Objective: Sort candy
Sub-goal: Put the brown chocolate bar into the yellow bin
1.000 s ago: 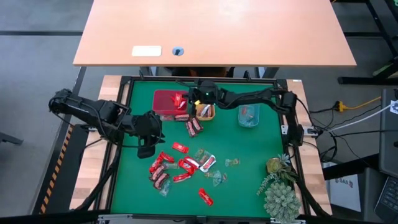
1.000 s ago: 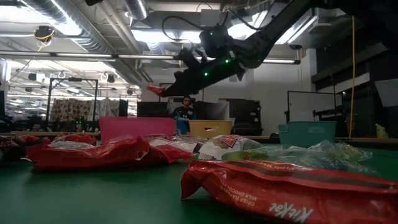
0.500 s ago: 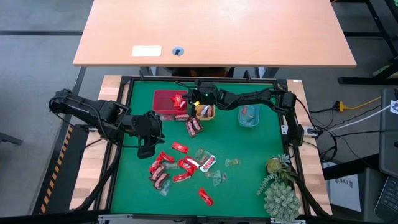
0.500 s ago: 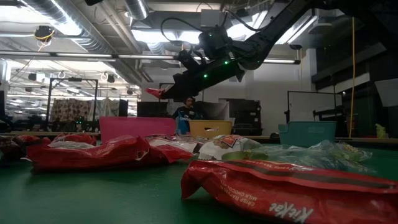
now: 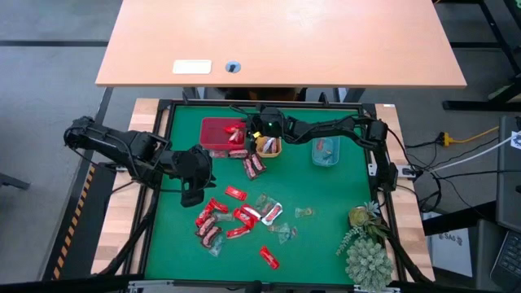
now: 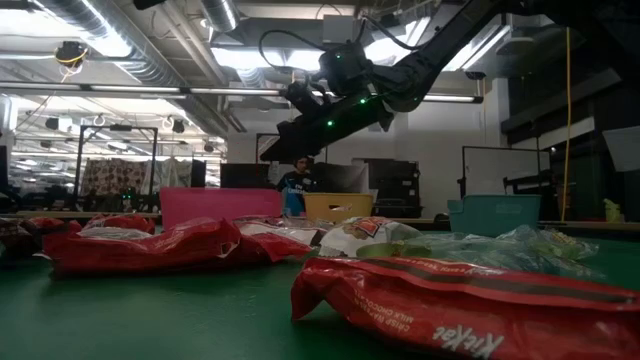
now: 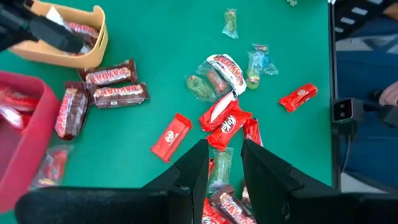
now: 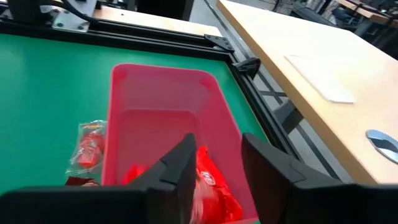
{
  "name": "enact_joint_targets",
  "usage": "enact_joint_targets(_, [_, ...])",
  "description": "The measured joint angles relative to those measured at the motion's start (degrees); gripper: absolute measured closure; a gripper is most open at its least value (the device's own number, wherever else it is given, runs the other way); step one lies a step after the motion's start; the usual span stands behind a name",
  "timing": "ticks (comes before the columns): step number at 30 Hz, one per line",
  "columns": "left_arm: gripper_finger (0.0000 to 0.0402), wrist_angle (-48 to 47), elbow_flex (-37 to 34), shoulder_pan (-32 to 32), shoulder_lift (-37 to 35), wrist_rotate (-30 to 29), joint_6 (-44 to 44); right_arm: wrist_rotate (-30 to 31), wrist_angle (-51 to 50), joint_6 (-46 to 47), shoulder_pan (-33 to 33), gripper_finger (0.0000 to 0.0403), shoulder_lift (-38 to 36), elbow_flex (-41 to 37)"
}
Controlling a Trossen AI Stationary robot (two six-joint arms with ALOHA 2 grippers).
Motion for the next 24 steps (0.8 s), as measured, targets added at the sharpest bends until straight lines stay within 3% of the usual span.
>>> enact_joint_targets(5, [0.0309,0.0,0.0,0.0,0.0,0.0,-6.6,0.9,-0.1,0.0,0.1,0.0244,0.0,0.0])
enact_joint_targets(14, [0.0309,-0.7,0.0,-3.2,0.0,-0.2,-17.6,1.0,-3.0,0.0,3.1,0.0240,-3.1,0.0])
enact_joint_targets(24, [0.0309,-1.1,0.0,-6.3,0.3,-3.7,-20.3,1.0,-21.3,-1.7,8.4,0.0240,-13.1,0.0])
